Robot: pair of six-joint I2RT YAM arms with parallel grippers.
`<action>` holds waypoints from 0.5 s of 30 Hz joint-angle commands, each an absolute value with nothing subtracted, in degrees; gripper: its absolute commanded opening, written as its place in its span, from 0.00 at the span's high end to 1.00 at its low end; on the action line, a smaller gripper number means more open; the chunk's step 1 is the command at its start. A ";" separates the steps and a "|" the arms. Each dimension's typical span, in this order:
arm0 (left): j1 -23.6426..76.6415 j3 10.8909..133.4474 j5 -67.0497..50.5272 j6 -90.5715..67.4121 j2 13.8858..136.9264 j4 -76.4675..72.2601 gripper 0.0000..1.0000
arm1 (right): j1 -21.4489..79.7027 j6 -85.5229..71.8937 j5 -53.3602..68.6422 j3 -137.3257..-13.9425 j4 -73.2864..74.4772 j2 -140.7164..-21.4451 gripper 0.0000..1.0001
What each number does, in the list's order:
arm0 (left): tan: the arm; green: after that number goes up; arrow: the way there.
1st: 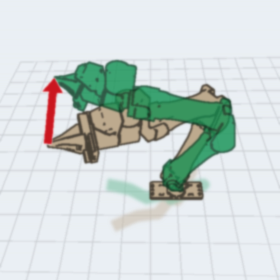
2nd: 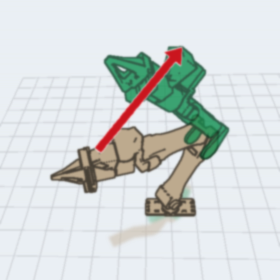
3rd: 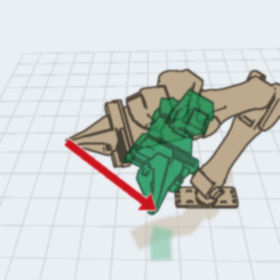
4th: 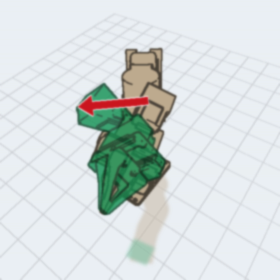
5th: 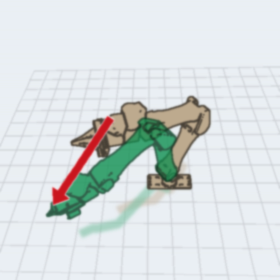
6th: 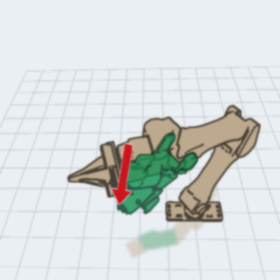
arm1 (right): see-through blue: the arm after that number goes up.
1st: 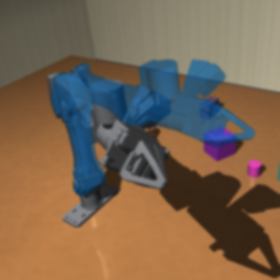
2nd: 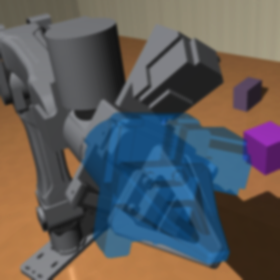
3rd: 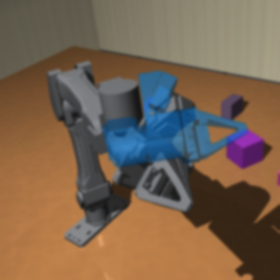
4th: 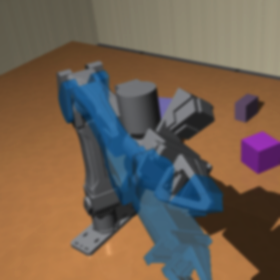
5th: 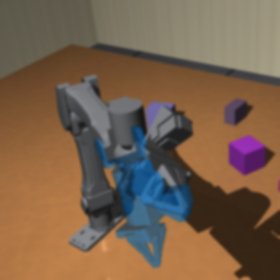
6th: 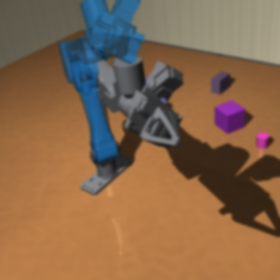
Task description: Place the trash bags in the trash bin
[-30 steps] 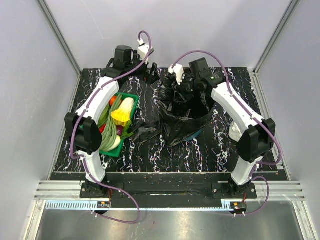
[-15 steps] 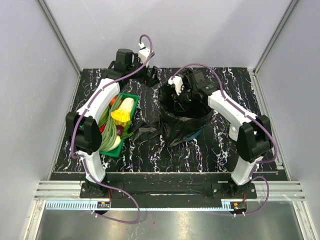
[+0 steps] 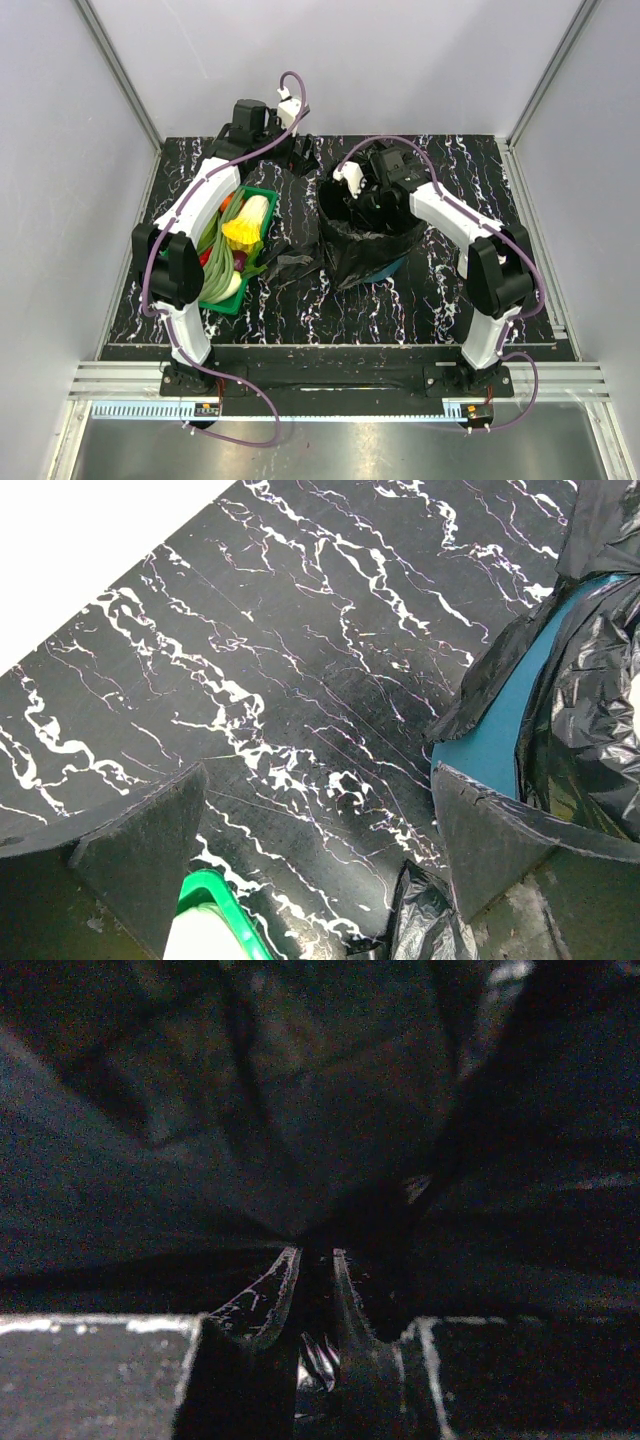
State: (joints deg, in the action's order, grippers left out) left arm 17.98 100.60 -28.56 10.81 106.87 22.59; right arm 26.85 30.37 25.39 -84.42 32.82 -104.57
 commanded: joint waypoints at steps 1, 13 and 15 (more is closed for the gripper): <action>18.37 100.37 -30.06 12.04 104.41 19.86 0.01 | 27.33 34.89 22.77 -83.41 31.90 -105.20 0.76; 19.51 99.49 -31.20 12.92 104.50 19.86 0.01 | 27.33 38.23 20.92 -82.88 31.91 -106.08 0.74; 19.77 99.40 -31.20 13.01 104.50 19.86 0.01 | 27.25 38.41 20.92 -82.79 31.99 -105.39 0.71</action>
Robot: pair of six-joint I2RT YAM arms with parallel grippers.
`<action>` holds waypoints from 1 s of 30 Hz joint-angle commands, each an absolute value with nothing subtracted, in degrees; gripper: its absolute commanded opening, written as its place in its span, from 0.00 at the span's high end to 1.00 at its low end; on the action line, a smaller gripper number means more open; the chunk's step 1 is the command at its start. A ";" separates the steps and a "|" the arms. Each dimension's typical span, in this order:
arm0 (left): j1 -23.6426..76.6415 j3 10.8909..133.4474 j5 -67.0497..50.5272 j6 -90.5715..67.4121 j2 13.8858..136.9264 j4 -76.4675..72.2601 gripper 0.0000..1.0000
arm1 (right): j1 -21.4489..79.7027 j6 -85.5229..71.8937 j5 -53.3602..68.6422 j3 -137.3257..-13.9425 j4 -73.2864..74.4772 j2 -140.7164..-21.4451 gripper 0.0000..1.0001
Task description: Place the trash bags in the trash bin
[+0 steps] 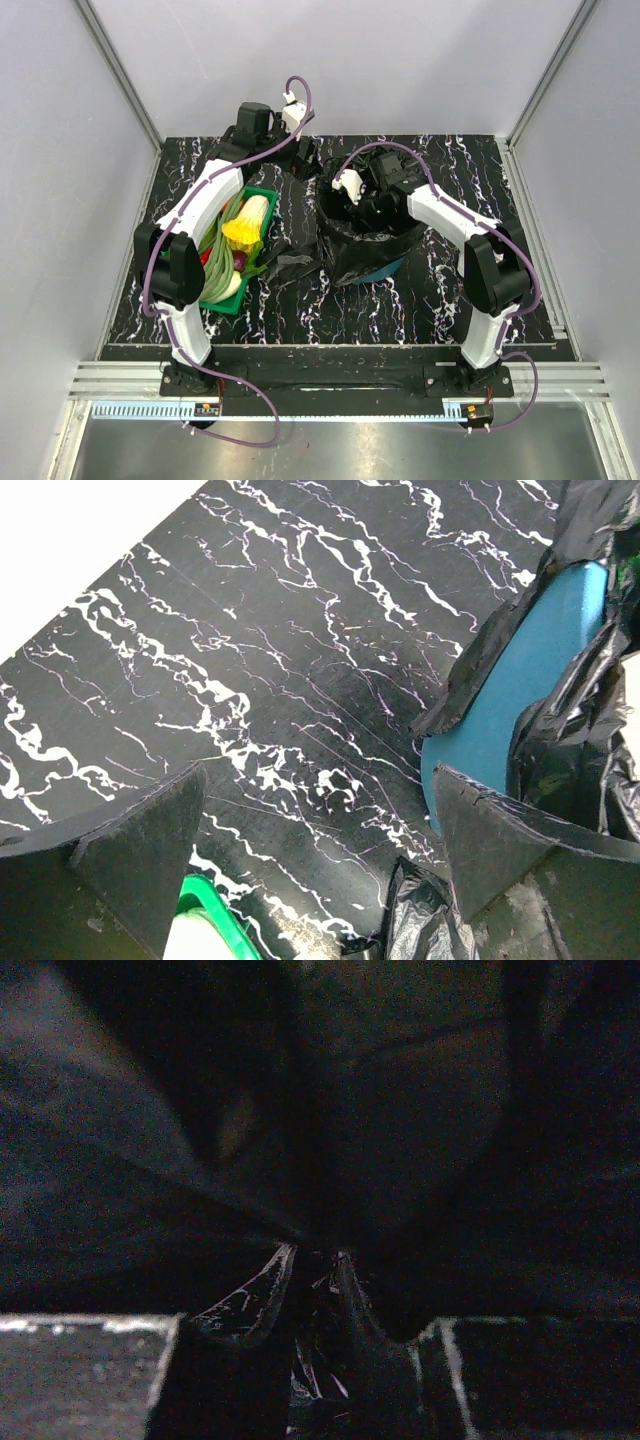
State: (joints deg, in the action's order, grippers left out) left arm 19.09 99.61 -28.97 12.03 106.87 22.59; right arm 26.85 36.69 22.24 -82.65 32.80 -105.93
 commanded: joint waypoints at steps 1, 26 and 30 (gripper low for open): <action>19.95 99.32 -31.11 13.09 104.59 19.86 0.01 | 27.25 38.41 20.83 -83.05 32.25 -105.29 0.67; 19.16 109.68 -22.85 12.13 103.27 22.23 0.01 | 27.25 30.94 16.80 -101.51 45.09 -94.31 0.33; 18.98 114.07 -29.33 12.83 103.45 25.39 0.01 | 27.25 29.19 15.12 -102.48 45.35 -93.17 0.33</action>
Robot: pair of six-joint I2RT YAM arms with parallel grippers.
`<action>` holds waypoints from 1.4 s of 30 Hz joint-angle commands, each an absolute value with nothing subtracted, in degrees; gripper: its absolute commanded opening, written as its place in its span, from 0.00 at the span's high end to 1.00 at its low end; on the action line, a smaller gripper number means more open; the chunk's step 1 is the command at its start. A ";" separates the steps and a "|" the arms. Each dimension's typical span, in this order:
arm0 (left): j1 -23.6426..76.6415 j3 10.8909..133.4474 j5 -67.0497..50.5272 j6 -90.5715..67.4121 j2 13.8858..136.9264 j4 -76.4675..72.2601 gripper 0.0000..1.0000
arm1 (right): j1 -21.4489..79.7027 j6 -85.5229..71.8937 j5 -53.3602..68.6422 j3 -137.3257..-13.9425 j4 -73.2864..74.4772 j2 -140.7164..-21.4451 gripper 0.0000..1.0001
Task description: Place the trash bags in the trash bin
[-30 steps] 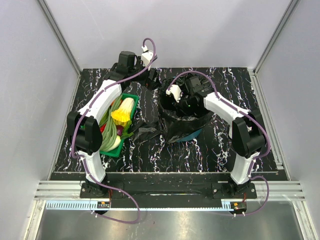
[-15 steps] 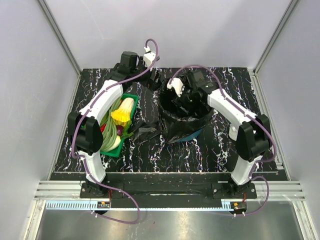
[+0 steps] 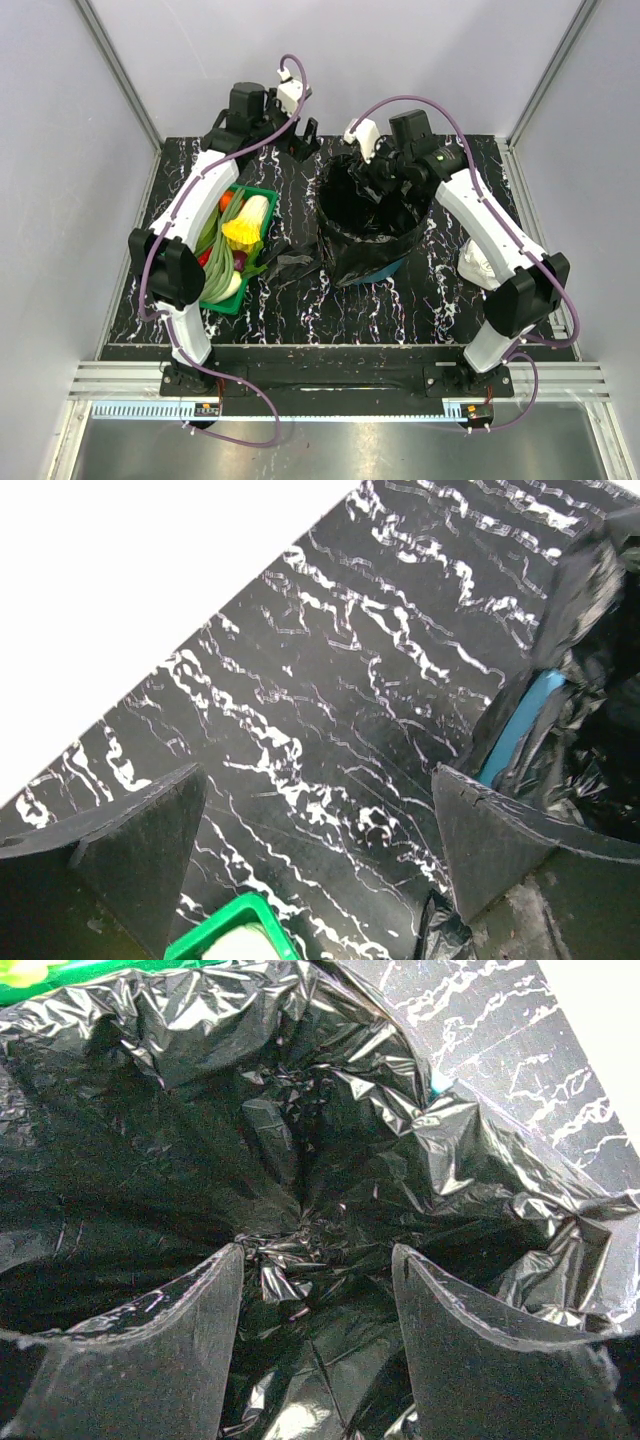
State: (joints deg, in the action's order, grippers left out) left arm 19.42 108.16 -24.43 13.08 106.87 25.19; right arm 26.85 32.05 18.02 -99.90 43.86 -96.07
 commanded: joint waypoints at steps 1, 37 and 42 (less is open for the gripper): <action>18.90 114.87 -32.31 13.27 103.45 26.18 0.01 | 27.25 28.22 14.51 -103.00 45.44 -92.99 0.33; 26.81 128.58 -39.46 19.42 120.23 33.84 0.27 | 25.14 27.25 12.74 -98.44 49.74 -88.15 0.33; 26.81 128.41 -39.90 18.72 120.24 32.78 0.37 | 25.14 27.33 13.27 -97.12 49.66 -88.15 0.33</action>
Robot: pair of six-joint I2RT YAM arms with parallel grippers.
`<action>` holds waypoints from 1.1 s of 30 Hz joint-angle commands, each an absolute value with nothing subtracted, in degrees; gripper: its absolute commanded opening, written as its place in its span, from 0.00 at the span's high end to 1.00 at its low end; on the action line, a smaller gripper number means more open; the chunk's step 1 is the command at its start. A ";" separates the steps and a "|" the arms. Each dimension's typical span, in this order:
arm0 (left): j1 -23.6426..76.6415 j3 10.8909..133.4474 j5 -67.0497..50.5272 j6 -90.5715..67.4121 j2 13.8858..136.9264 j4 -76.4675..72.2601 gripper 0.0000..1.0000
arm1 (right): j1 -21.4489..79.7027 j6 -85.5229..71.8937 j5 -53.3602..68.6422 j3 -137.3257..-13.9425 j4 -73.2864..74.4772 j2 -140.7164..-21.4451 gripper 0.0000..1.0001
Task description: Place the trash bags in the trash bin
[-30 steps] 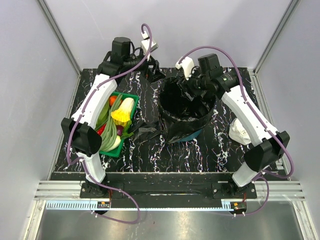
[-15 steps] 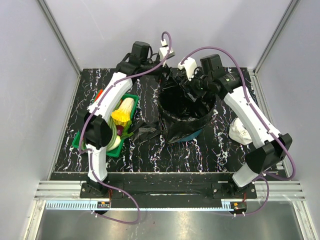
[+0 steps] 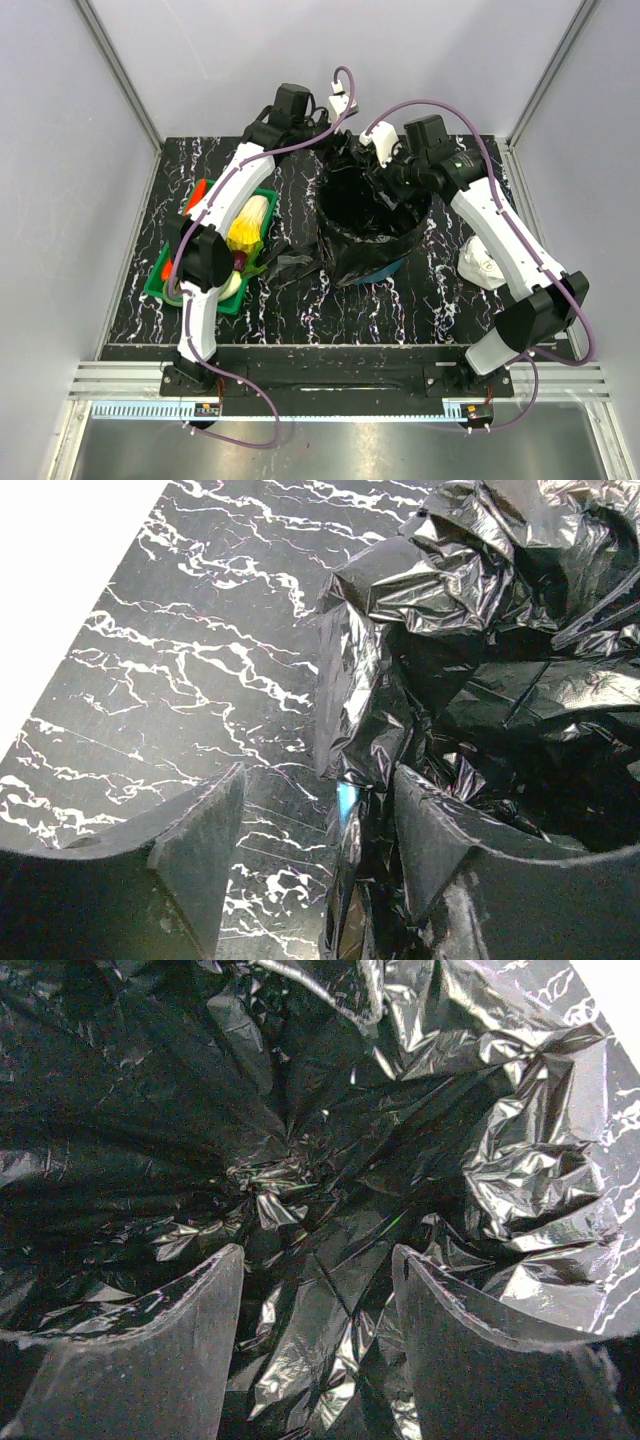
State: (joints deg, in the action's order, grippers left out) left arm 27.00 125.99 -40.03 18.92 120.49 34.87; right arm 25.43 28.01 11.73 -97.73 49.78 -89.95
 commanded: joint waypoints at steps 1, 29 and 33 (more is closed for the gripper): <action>26.81 128.58 -40.08 18.46 120.15 32.61 0.39 | 25.14 27.25 13.27 -96.95 49.57 -88.15 0.34; 26.46 125.34 -42.19 18.28 116.55 31.99 1.00 | 24.87 29.97 17.31 -98.35 51.24 -94.21 0.37; 26.45 124.37 -42.63 18.54 115.75 31.99 1.00 | 25.05 31.99 16.53 -98.79 53.34 -97.55 0.44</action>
